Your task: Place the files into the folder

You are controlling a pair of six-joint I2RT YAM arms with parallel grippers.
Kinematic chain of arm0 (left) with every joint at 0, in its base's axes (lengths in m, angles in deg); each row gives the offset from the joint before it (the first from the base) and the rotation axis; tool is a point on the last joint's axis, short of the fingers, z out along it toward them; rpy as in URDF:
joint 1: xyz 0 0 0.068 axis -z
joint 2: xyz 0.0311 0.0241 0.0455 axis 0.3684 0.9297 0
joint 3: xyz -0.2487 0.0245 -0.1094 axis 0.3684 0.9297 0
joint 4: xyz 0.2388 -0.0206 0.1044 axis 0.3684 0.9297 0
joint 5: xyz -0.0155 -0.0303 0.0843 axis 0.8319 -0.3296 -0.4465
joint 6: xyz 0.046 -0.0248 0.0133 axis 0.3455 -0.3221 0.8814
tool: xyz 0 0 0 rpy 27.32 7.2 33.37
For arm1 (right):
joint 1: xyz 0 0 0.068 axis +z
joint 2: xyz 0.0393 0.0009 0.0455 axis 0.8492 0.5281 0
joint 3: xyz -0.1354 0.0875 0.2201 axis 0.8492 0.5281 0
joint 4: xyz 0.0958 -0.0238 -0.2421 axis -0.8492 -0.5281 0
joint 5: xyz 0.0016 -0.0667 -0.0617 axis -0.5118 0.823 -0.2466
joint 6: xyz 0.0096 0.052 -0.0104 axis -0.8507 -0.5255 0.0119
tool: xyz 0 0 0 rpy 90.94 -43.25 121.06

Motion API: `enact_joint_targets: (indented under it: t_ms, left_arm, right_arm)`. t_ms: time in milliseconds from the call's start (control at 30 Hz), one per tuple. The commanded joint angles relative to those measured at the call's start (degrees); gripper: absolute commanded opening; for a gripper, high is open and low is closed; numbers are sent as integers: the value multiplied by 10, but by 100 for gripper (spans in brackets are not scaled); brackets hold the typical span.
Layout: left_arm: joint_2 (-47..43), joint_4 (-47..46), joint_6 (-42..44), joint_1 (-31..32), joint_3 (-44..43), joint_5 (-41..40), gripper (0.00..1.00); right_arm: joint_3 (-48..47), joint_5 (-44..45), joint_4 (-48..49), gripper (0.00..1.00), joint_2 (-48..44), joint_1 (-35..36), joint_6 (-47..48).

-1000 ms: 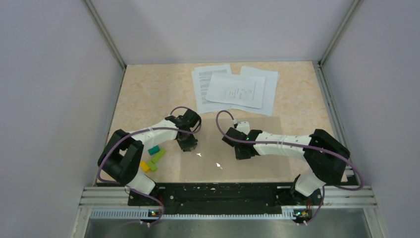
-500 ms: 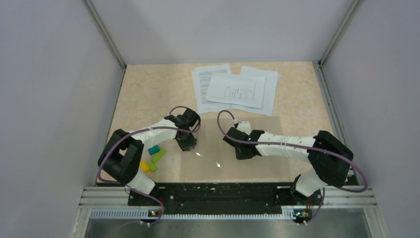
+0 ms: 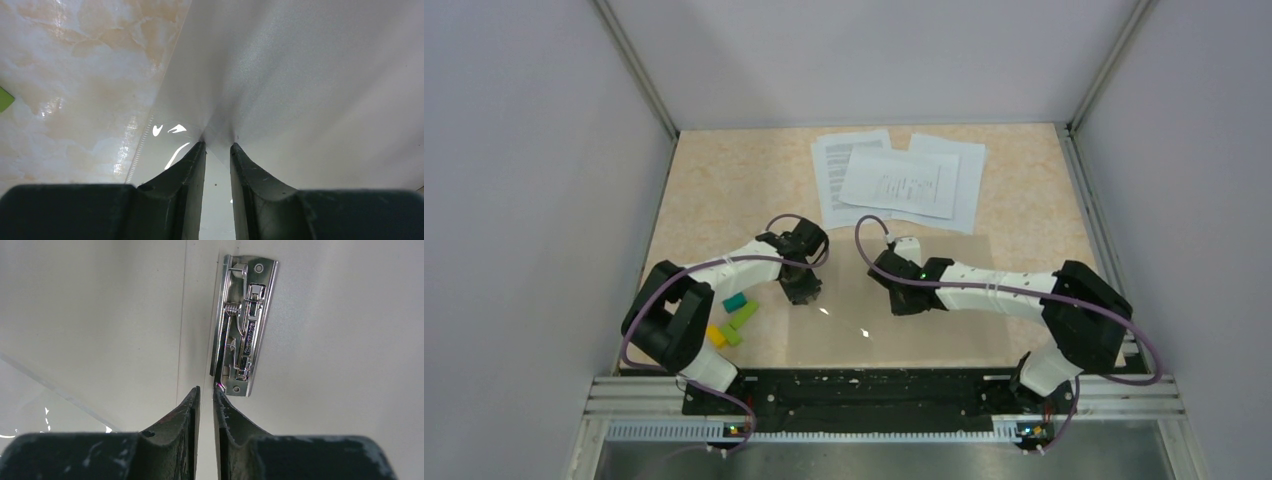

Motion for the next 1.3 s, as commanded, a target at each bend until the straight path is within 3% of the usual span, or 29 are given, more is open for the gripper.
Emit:
enact_joint_targets:
  t_ms: [0,1267]
  left_arm:
    - [9,16,7,-7,29,-32,31]
    - [52,17,12,-34,28,-27,31]
  right_arm:
    - [-13,22,1,15,8,2,-1]
    - [55,52,-57,6,55,3,-20]
